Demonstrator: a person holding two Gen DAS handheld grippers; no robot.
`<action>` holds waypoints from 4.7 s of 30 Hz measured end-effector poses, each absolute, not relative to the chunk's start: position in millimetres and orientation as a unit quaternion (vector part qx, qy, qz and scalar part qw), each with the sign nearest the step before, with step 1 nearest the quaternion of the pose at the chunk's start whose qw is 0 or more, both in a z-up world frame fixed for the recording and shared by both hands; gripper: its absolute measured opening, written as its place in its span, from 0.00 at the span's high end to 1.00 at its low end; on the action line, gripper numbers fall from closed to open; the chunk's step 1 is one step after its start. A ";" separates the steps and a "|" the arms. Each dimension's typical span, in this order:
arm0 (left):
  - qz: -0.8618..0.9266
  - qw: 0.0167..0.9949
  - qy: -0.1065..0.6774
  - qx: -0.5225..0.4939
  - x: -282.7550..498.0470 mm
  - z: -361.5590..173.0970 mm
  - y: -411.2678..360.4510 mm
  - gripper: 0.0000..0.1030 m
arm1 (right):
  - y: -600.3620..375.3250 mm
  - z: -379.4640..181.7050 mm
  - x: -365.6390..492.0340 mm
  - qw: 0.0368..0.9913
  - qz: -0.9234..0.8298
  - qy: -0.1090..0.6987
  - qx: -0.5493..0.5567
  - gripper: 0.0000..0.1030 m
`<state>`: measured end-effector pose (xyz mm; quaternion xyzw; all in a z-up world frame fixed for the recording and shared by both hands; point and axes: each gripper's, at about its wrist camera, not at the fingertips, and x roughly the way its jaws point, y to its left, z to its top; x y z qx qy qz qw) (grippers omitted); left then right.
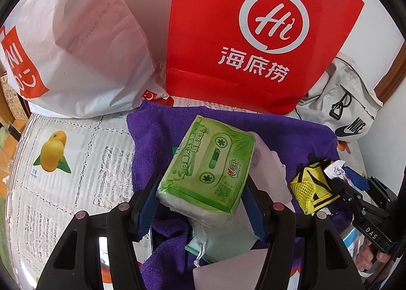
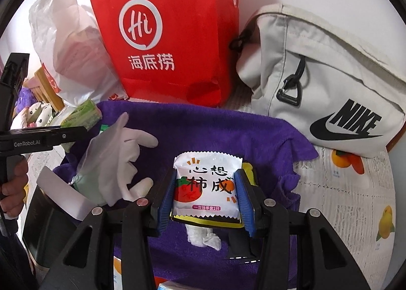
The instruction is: Organize soft objects
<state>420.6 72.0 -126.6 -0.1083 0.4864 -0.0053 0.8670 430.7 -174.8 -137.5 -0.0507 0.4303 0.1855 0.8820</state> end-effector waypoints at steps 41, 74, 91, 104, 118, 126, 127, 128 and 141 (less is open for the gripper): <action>-0.012 0.869 0.490 -0.071 406.7 -108.8 49.0 0.23 | -174.4 -112.7 416.6 0.898 0.155 0.407 -0.054 0.14; -0.008 0.929 0.370 -0.027 120.3 -3.5 10.6 0.02 | -204.6 -35.8 148.1 0.924 0.083 0.373 0.002 0.00; 0.000 0.938 0.345 -0.022 45.5 -5.4 -8.3 0.02 | -219.8 -28.8 64.7 0.936 0.063 0.347 0.007 0.00; 0.002 0.941 0.338 -0.022 32.3 -2.1 -7.5 0.02 | -212.7 -22.4 49.9 0.939 0.070 0.336 -0.004 0.00; 0.003 0.940 0.341 -0.021 31.1 -3.9 -7.8 0.02 | -213.5 -22.2 48.8 0.940 0.071 0.335 -0.001 0.00; 0.002 0.940 0.341 -0.021 30.5 -4.1 -7.8 0.02 | -214.2 -22.2 49.3 0.940 0.073 0.334 0.000 0.00; 0.003 0.940 0.341 -0.021 30.7 -4.1 -7.9 0.02 | -214.2 -22.0 49.3 0.940 0.072 0.334 0.001 0.00; 0.003 0.940 0.341 -0.021 30.5 -4.2 -8.1 0.02 | -214.2 -21.9 49.1 0.940 0.072 0.334 0.001 0.00; 0.003 0.939 0.342 -0.021 30.2 -4.3 -8.4 0.02 | -214.5 -20.6 47.0 0.940 0.070 0.333 0.002 0.00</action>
